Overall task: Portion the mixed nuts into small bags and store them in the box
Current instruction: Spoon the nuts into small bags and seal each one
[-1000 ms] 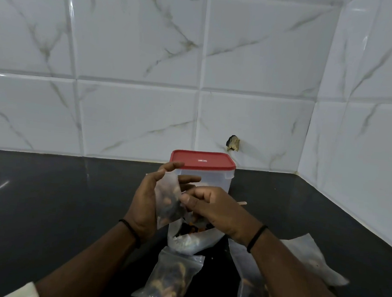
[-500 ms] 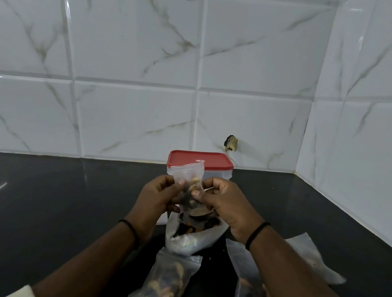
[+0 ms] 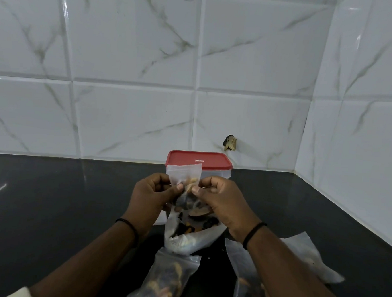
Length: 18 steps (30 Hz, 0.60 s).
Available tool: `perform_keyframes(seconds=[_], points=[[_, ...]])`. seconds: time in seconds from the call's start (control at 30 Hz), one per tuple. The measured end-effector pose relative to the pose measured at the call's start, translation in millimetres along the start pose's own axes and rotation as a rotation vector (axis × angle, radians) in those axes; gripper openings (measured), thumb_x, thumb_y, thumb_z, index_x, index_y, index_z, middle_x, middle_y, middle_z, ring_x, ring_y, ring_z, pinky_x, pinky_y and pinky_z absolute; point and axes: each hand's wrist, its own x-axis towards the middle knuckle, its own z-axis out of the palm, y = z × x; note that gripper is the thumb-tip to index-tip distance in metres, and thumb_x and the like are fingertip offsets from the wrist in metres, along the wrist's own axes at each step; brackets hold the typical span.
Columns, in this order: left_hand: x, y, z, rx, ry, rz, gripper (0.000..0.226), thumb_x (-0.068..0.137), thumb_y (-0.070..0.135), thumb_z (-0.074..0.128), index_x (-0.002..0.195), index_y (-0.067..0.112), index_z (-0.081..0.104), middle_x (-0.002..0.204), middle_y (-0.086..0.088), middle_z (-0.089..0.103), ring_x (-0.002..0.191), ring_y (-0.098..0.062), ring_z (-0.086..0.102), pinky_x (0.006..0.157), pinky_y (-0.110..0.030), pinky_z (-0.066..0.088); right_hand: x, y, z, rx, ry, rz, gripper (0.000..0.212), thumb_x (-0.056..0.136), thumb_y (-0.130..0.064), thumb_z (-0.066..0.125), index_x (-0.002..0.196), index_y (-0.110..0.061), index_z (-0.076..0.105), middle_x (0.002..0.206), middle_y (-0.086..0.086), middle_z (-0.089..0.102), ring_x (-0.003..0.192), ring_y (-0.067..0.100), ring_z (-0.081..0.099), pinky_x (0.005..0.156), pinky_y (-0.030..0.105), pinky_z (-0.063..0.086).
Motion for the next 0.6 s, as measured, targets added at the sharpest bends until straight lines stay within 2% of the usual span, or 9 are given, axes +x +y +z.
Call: perform_keyframes(seconds=[0.13,0.27,0.4,0.5,0.6], points=[[-2,-2,2,-0.006,-0.035,-0.013,0.020,0.088,0.018,0.066,0.098,0.000,0.067,0.077,-0.017,0.071,0.061,-0.021,0.060,0.053,-0.030,0.048,1,3,-1,-0.033,0.040,-0.005,0.006,0.089,-0.005,0.071,0.093,-0.001,0.069,0.082,0.014,0.076,0.071,0.017,0.071,0.067,0.028,0.057],[-1,-2,1,0.018,0.024,0.015,0.015,0.095,0.012,0.058,0.097,0.000,0.067,0.073,-0.012,0.071,0.055,-0.015,0.062,0.048,-0.024,0.050,2,-1,-3,-0.033,0.030,0.010,0.012,0.086,-0.011,0.075,0.096,-0.009,0.069,0.088,0.009,0.076,0.075,0.014,0.072,0.071,0.027,0.058],[-2,-2,1,0.037,0.026,0.018,0.014,0.095,0.008,0.057,0.094,-0.001,0.067,0.069,-0.006,0.070,0.054,-0.013,0.060,0.047,-0.022,0.050,1,-8,-7,0.019,0.091,-0.028,0.013,0.088,-0.018,0.073,0.099,-0.011,0.070,0.086,0.006,0.076,0.065,0.007,0.067,0.059,0.017,0.051],[-3,-1,3,0.040,0.016,0.026,0.016,0.095,0.010,0.057,0.091,-0.002,0.065,0.068,-0.006,0.069,0.055,-0.015,0.059,0.047,-0.024,0.049,-1,-7,-7,0.025,0.144,-0.047,0.009,0.091,-0.015,0.070,0.091,-0.006,0.070,0.082,0.009,0.074,0.059,0.007,0.065,0.056,0.019,0.051],[-3,0,4,0.037,0.022,0.034,0.013,0.096,0.010,0.057,0.089,0.002,0.065,0.066,-0.002,0.069,0.052,-0.011,0.060,0.045,-0.022,0.048,-2,-8,-7,0.021,0.145,-0.036,0.008,0.091,-0.014,0.069,0.090,-0.006,0.070,0.081,0.008,0.073,0.056,0.004,0.063,0.054,0.015,0.049]])
